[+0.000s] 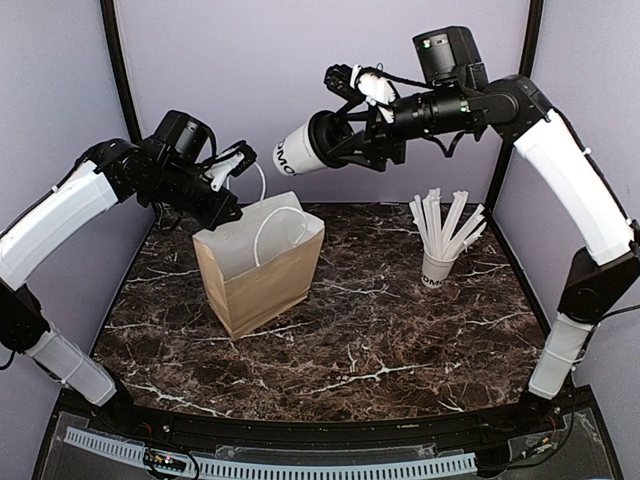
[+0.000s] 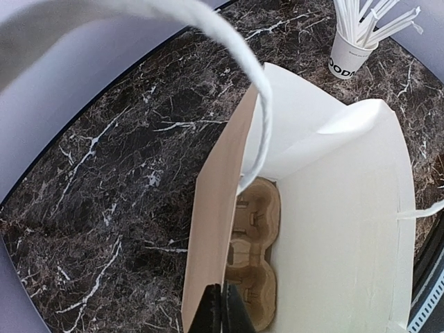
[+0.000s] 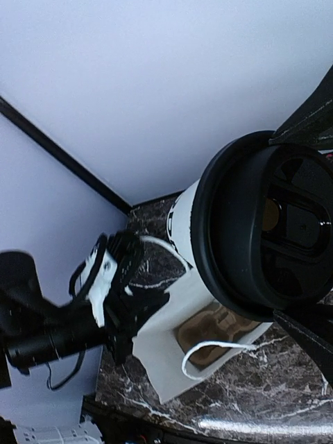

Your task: Pack the takeout coffee

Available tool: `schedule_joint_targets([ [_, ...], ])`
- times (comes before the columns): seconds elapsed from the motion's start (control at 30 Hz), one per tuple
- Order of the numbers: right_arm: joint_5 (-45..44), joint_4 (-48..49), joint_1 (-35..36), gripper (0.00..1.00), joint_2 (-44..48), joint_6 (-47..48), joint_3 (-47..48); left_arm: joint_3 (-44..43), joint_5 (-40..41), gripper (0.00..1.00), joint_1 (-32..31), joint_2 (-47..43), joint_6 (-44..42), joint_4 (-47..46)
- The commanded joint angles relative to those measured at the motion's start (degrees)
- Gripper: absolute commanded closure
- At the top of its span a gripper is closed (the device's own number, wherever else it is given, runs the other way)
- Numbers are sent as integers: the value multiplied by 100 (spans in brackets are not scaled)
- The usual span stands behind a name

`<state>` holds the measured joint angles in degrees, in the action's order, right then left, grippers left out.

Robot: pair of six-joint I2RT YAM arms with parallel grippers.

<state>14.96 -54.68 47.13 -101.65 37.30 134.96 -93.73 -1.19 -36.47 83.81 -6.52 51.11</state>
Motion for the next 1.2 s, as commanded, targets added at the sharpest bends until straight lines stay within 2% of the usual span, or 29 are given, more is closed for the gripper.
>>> schedule_joint_targets([
  [0.0,371,-601,348,54,117,491,-238,-128,-64,100,35,57,-276,-344],
  [0.13,273,-846,603,54,166,653,-501,-160,-203,100,30,65,-268,-406],
  [0.3,-283,-1045,1072,55,141,953,-882,-152,-443,99,28,-57,-202,-512],
  [0.53,-763,-1309,1532,56,62,1041,-1073,0,-978,71,10,-322,-113,-714],
  [0.7,-1176,-1236,1694,56,-88,957,-1083,230,-1469,57,0,-571,-18,-924],
  [0.9,-2063,-751,1888,57,-484,846,-981,641,-1498,48,7,-960,142,-1170],
  [1.17,-3627,-516,2442,63,-679,954,-1195,1183,-1217,41,10,-1546,303,-1372],
])
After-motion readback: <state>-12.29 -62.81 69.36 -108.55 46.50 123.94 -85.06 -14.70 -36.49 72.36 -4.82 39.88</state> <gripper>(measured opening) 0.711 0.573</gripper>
